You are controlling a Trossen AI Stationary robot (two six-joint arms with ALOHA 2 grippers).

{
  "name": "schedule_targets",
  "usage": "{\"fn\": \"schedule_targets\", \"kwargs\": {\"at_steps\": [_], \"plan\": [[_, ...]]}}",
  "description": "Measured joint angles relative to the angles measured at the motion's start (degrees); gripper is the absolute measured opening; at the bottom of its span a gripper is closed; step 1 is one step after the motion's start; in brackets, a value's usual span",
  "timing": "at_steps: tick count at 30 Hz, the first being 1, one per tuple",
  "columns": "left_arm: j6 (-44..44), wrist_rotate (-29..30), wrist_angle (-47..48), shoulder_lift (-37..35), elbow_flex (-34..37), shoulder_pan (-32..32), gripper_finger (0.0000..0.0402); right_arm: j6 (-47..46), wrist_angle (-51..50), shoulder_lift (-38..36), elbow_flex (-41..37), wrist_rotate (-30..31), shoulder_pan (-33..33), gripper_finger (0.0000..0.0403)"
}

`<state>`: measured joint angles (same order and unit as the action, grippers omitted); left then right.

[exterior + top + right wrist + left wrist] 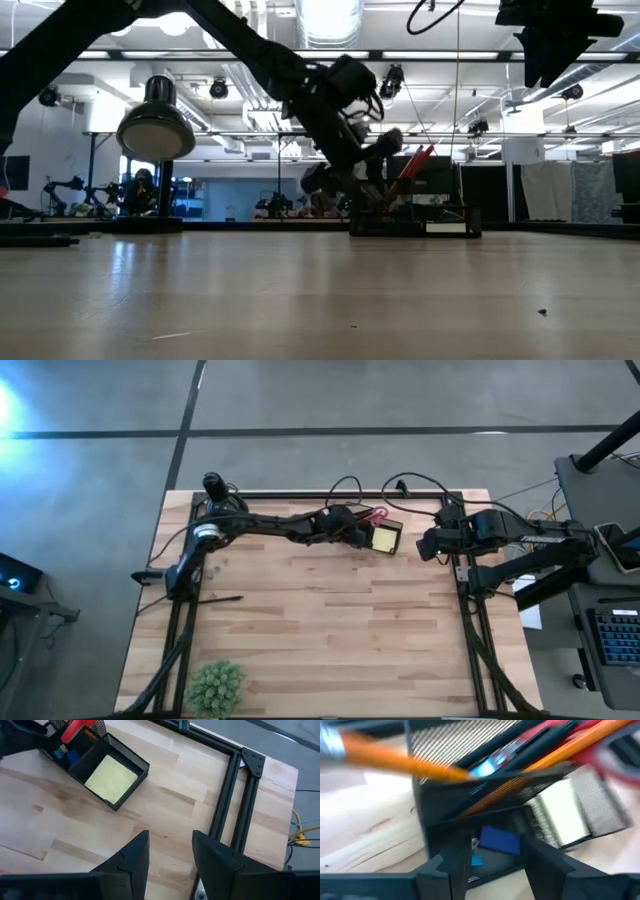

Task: Pick and place office supplies into organizer
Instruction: Put the black pen into the desk organizer

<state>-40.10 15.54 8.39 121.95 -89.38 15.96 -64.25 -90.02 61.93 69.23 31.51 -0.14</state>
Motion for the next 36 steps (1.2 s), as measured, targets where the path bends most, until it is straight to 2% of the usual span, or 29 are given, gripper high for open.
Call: {"fn": "schedule_targets", "kwargs": {"at_steps": [8, 16, 20, 25, 28, 32, 36], "plan": [[0.02, -0.31, 0.39, -4.35, 0.07, -0.34, 0.016, 2.16, 0.02, 0.0, -0.04, 0.08, 0.0, 0.0139], [0.02, -1.54, 3.05, -11.6, 0.9, -1.25, 0.0161, 3.74, 0.2, 0.0, -0.04, 0.1, -0.02, 0.0139], [0.02, -1.52, 13.04, -16.12, 0.9, -3.14, 0.016, 4.77, 0.59, 0.0, -0.04, 0.1, -0.02, 0.0137], [-2.73, -0.45, 32.83, -19.76, 1.01, -7.62, 0.016, 5.77, 2.45, 0.02, -0.04, 0.06, -0.02, 0.0141], [2.99, -2.05, 44.94, -20.82, 1.01, -10.95, 0.016, 9.94, 4.95, 0.02, -0.04, -1.17, -0.02, 0.0139], [6.98, -11.77, 61.29, -20.96, 1.68, -14.58, 0.016, 17.18, 9.47, 0.02, -0.11, -4.86, -0.02, 0.0137], [3.22, -22.71, 72.13, -20.96, 4.44, -15.96, 0.016, 20.61, 12.3, 0.02, -0.13, -6.44, -0.02, 0.0139]]}}
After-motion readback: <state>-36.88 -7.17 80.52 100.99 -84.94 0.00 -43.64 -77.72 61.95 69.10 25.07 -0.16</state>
